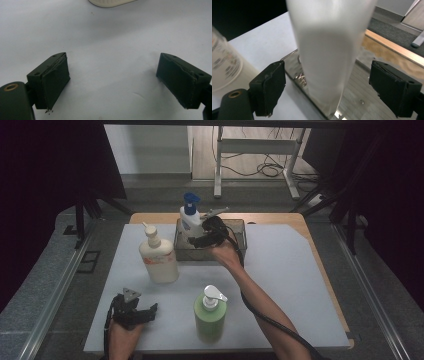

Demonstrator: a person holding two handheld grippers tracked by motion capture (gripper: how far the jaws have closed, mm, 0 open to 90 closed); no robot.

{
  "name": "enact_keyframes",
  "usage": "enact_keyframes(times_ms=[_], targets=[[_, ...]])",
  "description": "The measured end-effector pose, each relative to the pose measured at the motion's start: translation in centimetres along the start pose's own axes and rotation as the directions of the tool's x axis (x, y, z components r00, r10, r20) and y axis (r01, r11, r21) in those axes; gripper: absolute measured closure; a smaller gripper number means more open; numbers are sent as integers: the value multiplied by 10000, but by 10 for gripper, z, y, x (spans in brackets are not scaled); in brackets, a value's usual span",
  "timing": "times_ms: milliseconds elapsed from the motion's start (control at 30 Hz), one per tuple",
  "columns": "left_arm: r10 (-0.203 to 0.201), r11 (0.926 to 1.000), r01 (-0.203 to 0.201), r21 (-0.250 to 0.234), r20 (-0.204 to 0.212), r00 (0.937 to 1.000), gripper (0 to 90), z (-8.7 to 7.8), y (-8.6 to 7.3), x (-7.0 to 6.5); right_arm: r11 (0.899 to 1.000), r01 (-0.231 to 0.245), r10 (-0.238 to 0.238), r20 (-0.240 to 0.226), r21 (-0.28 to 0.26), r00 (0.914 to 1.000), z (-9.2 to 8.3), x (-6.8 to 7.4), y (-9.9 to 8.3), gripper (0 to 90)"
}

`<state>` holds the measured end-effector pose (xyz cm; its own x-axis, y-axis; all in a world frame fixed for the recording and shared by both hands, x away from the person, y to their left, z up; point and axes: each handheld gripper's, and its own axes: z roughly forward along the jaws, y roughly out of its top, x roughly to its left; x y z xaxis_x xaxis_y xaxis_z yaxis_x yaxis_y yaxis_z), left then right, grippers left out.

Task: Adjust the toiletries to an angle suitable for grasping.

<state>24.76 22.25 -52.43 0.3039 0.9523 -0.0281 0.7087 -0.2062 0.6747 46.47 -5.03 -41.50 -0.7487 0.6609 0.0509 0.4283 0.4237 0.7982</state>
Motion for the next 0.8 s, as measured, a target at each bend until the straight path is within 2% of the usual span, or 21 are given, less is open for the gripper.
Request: enact_keyframes(times_ms=[100,233,333,400,533,667,800], targets=[[2,10000,-2,11,-4,10000,104,0,0,0,10000,15,-15,-10,29,10000,-8,-2,-5,185],[1,10000,-1,0,-3,10000,104,0,0,0,9998,-217,217,-32,5,9998,-17,-8,-11,289],[3,10000,-3,5,-5,10000,104,0,0,0,9993,-258,261,-98,289,9996,-20,-13,-16,367],[1,10000,-1,16,-2,10000,104,0,0,0,9986,-182,184,-32,497,9998,-20,-15,-20,404],[-4,10000,4,5,-2,10000,103,0,0,0,9981,-333,328,105,524,9994,-18,-21,-27,556],[-9,10000,9,5,3,10000,103,0,0,0,9953,-367,329,430,893,9985,-11,-22,-31,727],[-11,10000,11,6,5,10000,103,0,0,0,9940,-371,318,528,1027,9981,-3,-22,-34,816]])
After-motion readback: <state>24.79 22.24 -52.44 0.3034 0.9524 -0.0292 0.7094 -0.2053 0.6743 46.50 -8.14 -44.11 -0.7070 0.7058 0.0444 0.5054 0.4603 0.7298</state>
